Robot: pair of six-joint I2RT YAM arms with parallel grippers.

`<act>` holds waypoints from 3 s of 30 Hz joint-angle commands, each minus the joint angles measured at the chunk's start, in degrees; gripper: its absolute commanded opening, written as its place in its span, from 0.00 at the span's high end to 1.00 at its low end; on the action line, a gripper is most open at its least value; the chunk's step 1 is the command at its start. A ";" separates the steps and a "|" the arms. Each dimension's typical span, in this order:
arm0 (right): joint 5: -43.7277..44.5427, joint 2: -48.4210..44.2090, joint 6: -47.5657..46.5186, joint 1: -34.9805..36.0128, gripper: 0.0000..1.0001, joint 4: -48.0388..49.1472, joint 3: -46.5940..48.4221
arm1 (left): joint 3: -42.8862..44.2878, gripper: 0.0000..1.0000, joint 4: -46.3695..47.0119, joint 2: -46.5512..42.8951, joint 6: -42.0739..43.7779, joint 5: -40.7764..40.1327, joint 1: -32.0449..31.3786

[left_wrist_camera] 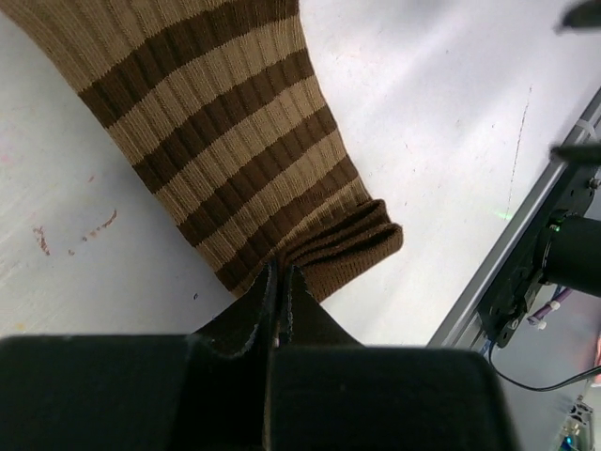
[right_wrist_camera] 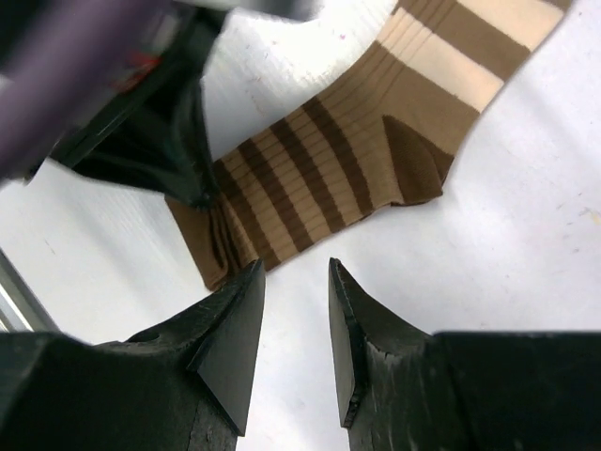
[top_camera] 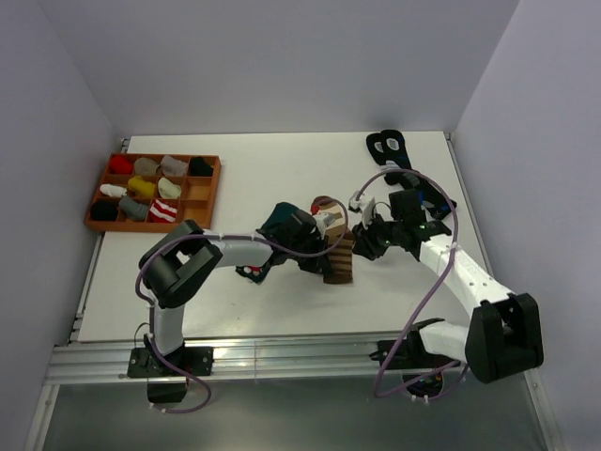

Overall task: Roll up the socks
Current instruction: Roll the sock at the center of the board.

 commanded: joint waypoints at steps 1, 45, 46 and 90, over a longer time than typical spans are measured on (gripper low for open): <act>-0.12 -4.16 -8.83 0.65 0.59 0.95 -2.76 | 5.00 1.00 -6.70 1.40 -0.05 -0.28 -0.41; 15.78 -4.43 -29.95 20.42 0.49 18.00 -20.61 | 18.72 1.00 -22.61 10.46 0.66 3.06 -0.33; 16.05 -4.17 -29.95 20.43 0.48 18.26 -20.52 | 18.81 1.00 -22.87 10.54 0.83 3.15 -0.32; 3.84 24.57 -9.04 24.47 0.85 -6.61 6.64 | -3.16 0.92 -12.34 -6.41 -13.58 -1.06 10.84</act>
